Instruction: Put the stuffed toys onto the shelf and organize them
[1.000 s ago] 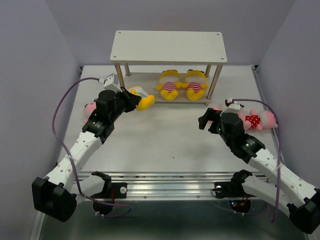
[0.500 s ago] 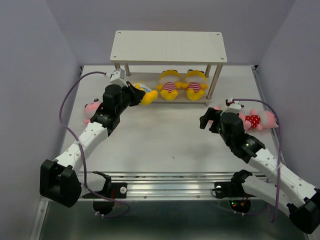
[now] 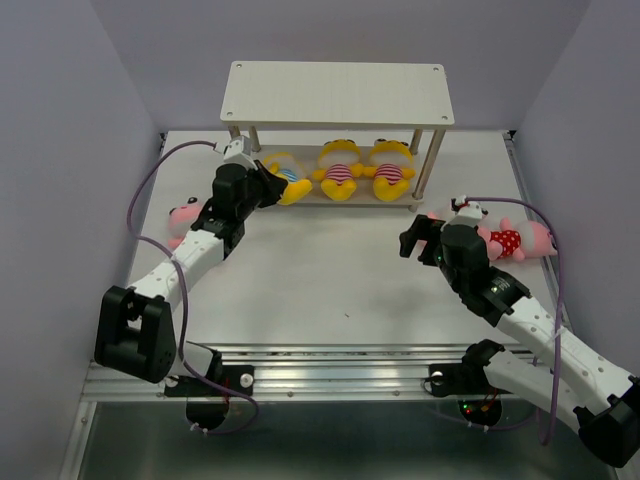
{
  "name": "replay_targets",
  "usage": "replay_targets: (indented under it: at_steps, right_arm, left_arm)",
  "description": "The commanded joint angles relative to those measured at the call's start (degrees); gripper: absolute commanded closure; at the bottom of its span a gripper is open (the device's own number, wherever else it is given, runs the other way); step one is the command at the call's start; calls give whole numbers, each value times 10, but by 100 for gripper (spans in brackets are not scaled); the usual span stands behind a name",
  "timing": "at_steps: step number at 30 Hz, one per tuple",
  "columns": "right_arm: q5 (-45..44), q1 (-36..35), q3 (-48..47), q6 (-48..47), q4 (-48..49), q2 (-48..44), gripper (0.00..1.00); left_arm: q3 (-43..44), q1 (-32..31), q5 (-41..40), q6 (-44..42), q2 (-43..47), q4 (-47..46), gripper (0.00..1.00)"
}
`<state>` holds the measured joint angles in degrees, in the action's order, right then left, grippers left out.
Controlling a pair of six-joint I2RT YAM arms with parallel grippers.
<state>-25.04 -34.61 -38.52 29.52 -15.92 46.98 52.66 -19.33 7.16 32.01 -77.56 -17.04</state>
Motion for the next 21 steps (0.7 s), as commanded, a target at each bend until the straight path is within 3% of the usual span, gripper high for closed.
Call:
replay_targets:
  at_steps: [1, 21]
  right_arm:
    - [-9, -5, -23, -10, 27, 1, 0]
    - [-14, -5, -23, -17, 34, 0, 0]
  left_arm:
    - [21, 11, 8, -8, -11, -55, 100]
    - [31, 17, -14, 27, -97, -85, 100]
